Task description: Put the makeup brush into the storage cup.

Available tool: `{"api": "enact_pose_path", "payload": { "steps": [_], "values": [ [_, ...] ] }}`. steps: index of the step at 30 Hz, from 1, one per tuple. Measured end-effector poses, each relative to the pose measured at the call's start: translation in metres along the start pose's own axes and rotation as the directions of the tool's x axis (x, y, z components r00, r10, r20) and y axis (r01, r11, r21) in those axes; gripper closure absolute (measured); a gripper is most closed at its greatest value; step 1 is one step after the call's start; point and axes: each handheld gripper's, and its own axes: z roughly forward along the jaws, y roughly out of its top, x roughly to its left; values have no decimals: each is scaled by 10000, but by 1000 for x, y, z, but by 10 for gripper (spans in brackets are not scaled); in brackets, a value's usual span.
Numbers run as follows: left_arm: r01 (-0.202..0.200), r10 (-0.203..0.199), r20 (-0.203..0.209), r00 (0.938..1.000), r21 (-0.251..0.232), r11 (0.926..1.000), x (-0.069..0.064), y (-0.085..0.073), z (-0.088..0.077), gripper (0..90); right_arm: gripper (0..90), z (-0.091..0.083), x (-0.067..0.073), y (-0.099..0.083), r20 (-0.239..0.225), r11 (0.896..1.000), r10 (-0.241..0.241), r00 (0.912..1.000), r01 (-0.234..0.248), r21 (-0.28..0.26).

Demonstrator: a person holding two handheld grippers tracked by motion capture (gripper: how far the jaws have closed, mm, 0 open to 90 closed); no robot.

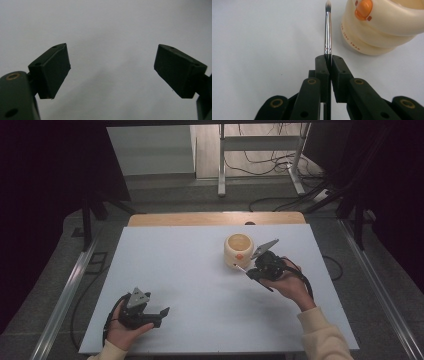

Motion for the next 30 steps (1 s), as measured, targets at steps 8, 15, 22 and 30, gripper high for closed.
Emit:
{"api": "enact_pose_path", "payload": {
  "steps": [8,15,22,30],
  "values": [
    [54,-54,-20,10000,10,10000,2,-1,1,138,837,-10,0,-3,-27,9996,59,10000,-60,-290],
    [42,-42,-36,10000,21,10000,2,-1,1,139,837,-17,0,-5,-99,9981,59,9999,-65,-614],
    [24,-23,-43,10000,39,10000,2,-1,1,140,836,-22,2,-3,-103,9957,106,9999,-115,-914],
    [-35,35,7,10000,54,10000,1,-1,2,140,837,-29,3,-1,-217,9892,212,9995,-241,-1443]
  ]
}}
